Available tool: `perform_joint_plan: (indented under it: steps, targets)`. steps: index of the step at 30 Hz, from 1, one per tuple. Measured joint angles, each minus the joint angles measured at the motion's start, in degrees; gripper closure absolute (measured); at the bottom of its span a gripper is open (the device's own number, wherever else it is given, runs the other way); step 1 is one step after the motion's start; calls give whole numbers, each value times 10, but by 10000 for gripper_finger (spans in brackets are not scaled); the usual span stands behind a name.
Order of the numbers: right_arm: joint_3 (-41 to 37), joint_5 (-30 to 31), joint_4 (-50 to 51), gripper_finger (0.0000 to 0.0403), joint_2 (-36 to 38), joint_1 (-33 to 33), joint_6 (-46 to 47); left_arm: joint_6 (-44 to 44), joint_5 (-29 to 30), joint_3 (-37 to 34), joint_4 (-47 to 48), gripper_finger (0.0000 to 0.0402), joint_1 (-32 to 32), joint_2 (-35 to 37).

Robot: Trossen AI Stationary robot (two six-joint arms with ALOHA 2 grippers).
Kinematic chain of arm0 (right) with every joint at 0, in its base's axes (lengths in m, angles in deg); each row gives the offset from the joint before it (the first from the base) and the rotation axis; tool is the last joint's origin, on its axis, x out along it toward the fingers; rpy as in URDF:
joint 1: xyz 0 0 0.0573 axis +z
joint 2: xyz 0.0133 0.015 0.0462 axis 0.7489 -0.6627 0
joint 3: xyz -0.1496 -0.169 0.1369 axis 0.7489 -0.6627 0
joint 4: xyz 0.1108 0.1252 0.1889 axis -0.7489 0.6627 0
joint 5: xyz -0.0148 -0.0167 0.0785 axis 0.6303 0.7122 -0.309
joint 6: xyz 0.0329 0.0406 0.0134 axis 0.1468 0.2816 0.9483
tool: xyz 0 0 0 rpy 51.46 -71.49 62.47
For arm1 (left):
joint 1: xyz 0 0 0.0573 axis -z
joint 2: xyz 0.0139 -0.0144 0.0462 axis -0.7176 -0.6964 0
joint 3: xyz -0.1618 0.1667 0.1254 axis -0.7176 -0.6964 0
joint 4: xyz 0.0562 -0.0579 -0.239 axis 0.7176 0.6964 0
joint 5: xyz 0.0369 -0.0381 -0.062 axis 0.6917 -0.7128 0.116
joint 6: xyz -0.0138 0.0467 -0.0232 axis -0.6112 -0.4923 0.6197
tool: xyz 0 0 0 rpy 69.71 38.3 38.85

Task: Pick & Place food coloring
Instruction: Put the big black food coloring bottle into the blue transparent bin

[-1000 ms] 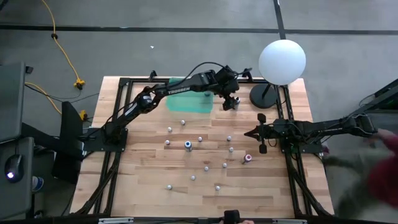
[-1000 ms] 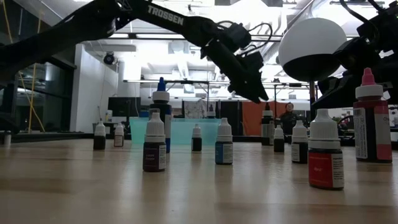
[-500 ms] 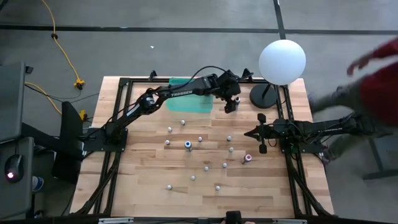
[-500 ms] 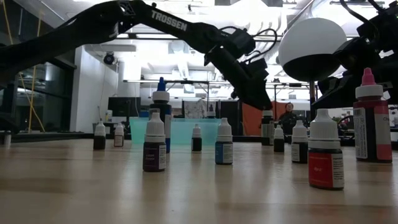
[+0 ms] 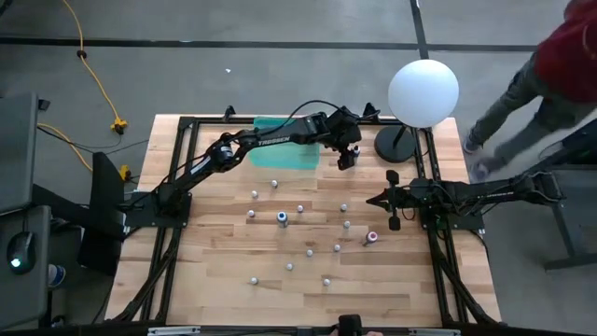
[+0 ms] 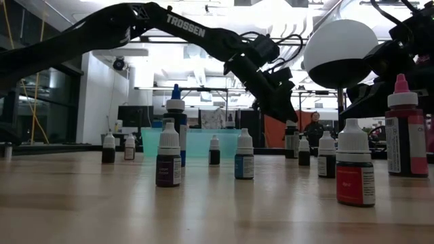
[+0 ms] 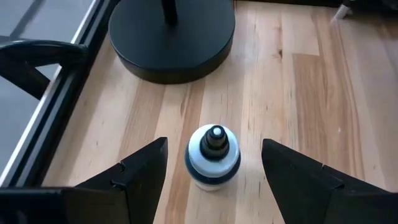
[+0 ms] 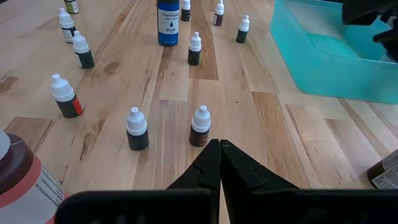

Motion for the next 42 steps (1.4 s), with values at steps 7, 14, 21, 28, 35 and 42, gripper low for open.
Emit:
perform_joint_plan:
  steps: [7, 14, 21, 28, 35, 42]
  targets:
    - [0, 0, 0, 402, 0, 0, 0, 0, -1, 0, -2, 147, 0, 0]
    - [0, 0, 0, 402, 0, 0, 0, 0, 2, 0, -1, 147, 0, -8]
    - [0, 0, 0, 402, 0, 0, 0, 0, 4, 0, -8, 149, 0, -7]
    - [0, 0, 0, 402, 0, 0, 0, 1, 4, 0, -6, 200, 0, -7]
    - [0, 0, 0, 402, 0, 0, 0, 17, 4, 0, -6, 266, 0, -7]
    - [0, 0, 0, 402, 0, 0, 0, 34, 4, 0, -6, 304, 0, -7]
